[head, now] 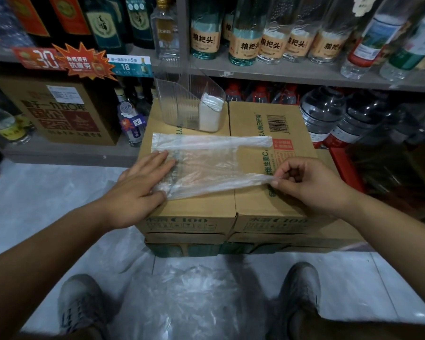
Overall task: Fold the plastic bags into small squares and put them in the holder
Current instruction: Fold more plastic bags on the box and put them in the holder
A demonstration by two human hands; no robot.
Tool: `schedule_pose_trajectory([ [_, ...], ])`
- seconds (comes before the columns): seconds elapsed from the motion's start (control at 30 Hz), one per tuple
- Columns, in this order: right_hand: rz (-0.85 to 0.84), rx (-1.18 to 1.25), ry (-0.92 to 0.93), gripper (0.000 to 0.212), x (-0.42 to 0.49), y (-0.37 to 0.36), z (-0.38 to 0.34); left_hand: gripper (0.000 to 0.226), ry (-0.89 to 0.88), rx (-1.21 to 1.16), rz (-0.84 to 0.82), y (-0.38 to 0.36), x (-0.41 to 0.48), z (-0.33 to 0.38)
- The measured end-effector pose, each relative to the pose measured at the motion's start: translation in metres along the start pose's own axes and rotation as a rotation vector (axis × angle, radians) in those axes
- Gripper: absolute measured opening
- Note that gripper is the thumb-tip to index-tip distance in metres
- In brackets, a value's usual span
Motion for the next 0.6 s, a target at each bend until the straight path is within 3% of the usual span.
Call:
schedule_pose_trajectory([
  [0.2, 0.089, 0.484, 0.063, 0.018, 0.005, -0.005, -0.016, 0.09, -0.003, -0.008, 0.004, 0.0, 0.002, -0.003],
  [0.3, 0.134, 0.479, 0.065, 0.016, 0.005, -0.011, -0.02, 0.091, -0.002, 0.011, -0.002, 0.0, 0.003, -0.003],
  [0.4, 0.187, 0.305, 0.017, 0.018, 0.0, -0.012, -0.015, 0.086, 0.002, 0.023, -0.002, -0.001, 0.003, -0.004],
  [0.53, 0.181, -0.387, 0.047, 0.01, -0.009, -0.012, -0.01, 0.094, 0.008, 0.018, -0.007, 0.0, 0.005, -0.003],
  [0.6, 0.154, -0.564, 0.092, 0.007, -0.01, -0.014, -0.007, 0.094, 0.009, 0.023, -0.005, -0.001, 0.005, -0.003],
])
Point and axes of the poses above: each hand's wrist, its own x-axis towards the middle knuckle, its own y-axis out of the back of the hand, z = x × y, the point moved 2 cm from there along x, towards the middle knuckle, and after that the axes turned 3 degrees about -x, right-handed, at the moved point
